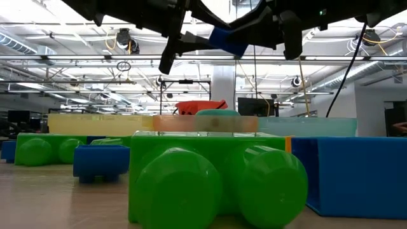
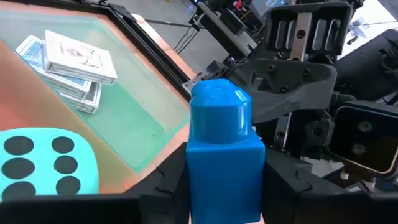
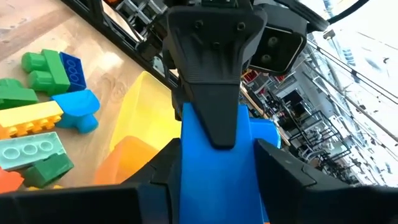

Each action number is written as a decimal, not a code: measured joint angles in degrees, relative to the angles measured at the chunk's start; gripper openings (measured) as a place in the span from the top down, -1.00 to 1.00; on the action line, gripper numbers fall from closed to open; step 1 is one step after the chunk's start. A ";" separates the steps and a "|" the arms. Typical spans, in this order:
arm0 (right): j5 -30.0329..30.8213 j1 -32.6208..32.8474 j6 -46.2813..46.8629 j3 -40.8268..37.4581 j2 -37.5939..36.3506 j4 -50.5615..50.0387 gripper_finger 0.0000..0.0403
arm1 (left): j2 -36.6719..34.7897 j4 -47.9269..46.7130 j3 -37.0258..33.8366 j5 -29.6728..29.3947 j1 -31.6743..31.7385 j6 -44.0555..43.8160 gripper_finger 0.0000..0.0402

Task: Pick & Place Toys
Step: Put the blue game piece into the yellow bin

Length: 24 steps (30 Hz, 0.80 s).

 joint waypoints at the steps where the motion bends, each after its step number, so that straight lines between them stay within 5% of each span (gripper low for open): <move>1: 0.00 0.00 0.23 0.00 0.00 -0.12 0.31 | 0.00 -0.04 0.00 0.14 0.10 0.35 0.33; 5: 0.31 0.54 6.06 0.00 0.00 -0.30 0.20 | 0.03 -0.14 0.00 0.34 0.14 3.48 0.33; 13: 16.47 6.92 18.43 0.04 -6.43 -8.73 -0.07 | -2.99 -2.91 -0.07 -2.82 0.82 6.76 0.33; 24: -3.77 12.09 42.79 0.00 -21.40 -33.00 -0.14 | -13.63 -11.21 -0.09 -11.57 -0.17 15.71 0.33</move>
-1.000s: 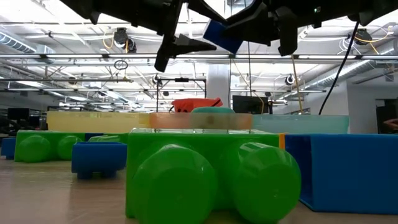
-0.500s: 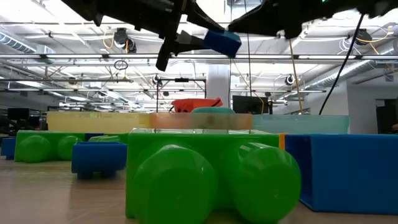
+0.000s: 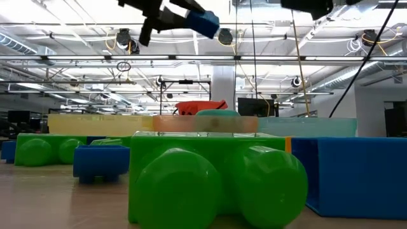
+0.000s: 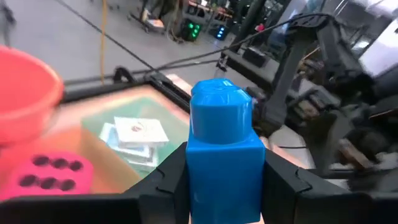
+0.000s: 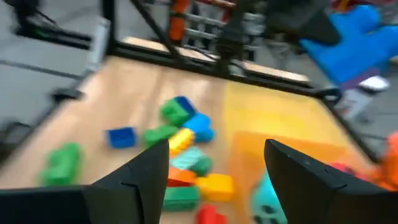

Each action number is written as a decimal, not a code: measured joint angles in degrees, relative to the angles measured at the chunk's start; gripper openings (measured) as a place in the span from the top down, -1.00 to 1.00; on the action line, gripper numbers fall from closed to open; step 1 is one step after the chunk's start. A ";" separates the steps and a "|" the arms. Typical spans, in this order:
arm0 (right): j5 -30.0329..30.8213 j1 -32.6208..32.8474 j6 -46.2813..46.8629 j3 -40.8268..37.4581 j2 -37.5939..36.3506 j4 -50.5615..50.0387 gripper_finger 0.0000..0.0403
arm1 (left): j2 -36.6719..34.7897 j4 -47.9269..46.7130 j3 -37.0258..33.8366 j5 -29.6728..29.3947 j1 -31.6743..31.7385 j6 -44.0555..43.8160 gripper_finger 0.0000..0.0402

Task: Pick & Place Toys
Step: Put the blue game piece into the yellow bin

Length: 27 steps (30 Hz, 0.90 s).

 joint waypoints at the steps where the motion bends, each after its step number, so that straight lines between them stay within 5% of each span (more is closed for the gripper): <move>1: -0.33 0.37 1.64 0.00 -0.98 -0.92 -0.13 | -0.40 0.60 -0.02 -0.82 -0.09 1.45 0.33; 9: 0.00 4.71 10.36 -0.74 -7.49 -5.33 -0.02 | -1.48 3.43 0.01 -1.45 2.60 6.73 0.33; 17: 0.03 6.93 9.37 -8.34 -13.82 2.96 0.06 | -2.33 0.00 0.01 0.82 3.57 9.65 0.33; 20: 0.04 6.90 9.93 -10.96 -16.96 5.03 0.09 | -6.47 -9.01 -0.02 -1.08 3.91 8.87 0.33; 27: 0.04 6.89 8.55 -15.08 -21.43 8.53 0.13 | -17.74 -41.67 0.05 -16.45 2.28 -7.27 0.33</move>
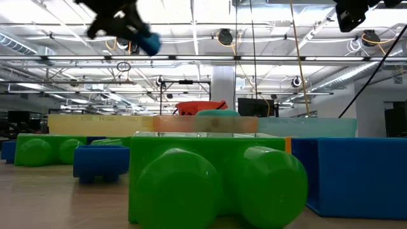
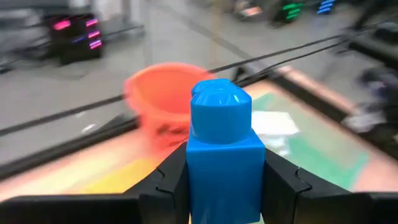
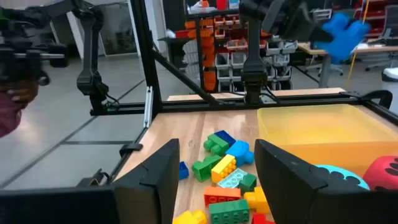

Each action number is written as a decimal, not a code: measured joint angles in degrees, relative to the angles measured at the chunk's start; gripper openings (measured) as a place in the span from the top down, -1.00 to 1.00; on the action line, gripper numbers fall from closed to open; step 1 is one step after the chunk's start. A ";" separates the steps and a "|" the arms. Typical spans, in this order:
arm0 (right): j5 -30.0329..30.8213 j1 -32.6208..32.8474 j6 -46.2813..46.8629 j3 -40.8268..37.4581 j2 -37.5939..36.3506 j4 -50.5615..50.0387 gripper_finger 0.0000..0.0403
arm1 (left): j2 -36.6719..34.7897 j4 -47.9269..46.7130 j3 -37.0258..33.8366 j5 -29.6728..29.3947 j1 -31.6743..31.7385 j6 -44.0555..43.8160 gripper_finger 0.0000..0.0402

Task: Pick & Place Toys
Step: Put the blue game piece into the yellow bin, then put the bottom green game piece into the yellow bin

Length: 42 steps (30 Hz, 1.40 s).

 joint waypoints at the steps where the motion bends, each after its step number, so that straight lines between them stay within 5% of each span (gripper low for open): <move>1: 0.01 0.00 -0.64 -0.46 -0.26 0.40 0.14 | -0.39 -4.26 0.00 -1.02 -0.34 -4.00 0.33; 5: 0.01 -0.01 -3.25 -2.04 -0.38 2.68 0.15 | -0.17 -14.18 -2.04 -2.90 -0.81 -15.59 0.33; 14: 0.03 -0.12 -3.56 -2.31 -0.38 3.14 0.15 | 5.98 -11.08 -10.84 5.15 2.04 -26.34 0.33; 20: 0.03 -0.12 -3.23 -2.34 -0.36 3.60 0.15 | 9.01 -5.92 -11.55 9.62 3.31 -24.20 0.32; 32: 0.23 -0.12 -3.20 -2.34 -0.36 4.34 0.15 | 9.47 -1.04 -10.95 18.78 6.87 -13.89 -0.83; 36: 0.25 -0.12 -3.26 -2.34 -0.36 4.32 0.15 | 7.22 0.00 -9.51 20.16 7.24 -10.29 -0.97; 42: 0.10 -0.12 -3.00 -2.34 -0.12 4.09 0.15 | 3.04 9.50 -9.22 20.38 5.33 -2.28 -0.91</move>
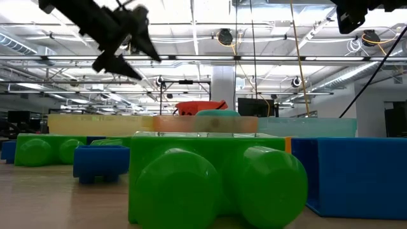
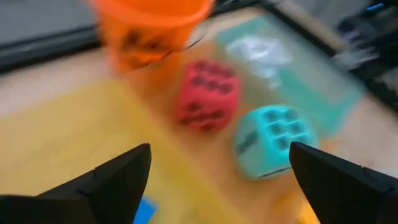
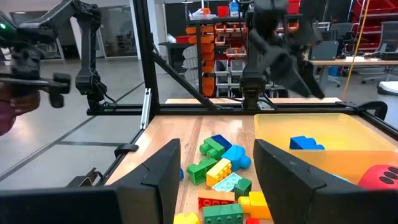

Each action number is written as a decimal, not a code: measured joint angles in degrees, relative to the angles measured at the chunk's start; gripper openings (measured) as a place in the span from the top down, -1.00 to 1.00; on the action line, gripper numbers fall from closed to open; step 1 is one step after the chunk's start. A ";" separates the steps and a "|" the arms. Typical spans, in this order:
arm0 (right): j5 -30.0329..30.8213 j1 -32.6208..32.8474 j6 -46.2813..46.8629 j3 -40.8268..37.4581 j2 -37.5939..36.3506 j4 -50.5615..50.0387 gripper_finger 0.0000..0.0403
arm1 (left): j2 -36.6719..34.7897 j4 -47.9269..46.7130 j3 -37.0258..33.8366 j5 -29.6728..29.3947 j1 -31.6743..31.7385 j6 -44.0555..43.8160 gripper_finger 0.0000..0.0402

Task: Pick & Place Toys
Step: Put the bottom green game piece into the yellow bin

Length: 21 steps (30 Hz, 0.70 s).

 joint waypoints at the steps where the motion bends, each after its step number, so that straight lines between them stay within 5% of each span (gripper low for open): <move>1: -0.02 0.00 0.49 0.00 0.22 0.17 0.15 | -0.06 2.51 0.00 -0.01 -0.69 1.80 -0.90; 9: -1.24 -0.02 3.26 -5.13 5.15 15.60 0.15 | 3.35 18.49 -0.04 1.68 -6.73 12.33 -0.90; 15: -16.55 -0.13 4.52 -7.31 14.18 34.44 0.15 | 6.04 21.95 -0.02 1.64 -8.92 15.14 -0.92; 18: -13.41 0.29 4.54 -1.54 21.28 31.33 0.09 | 6.79 21.74 -0.02 1.63 -9.41 14.75 -0.92; 21: -11.97 0.67 4.60 8.35 29.33 17.88 -0.07 | 7.38 21.85 -0.02 1.64 -9.75 14.78 -0.92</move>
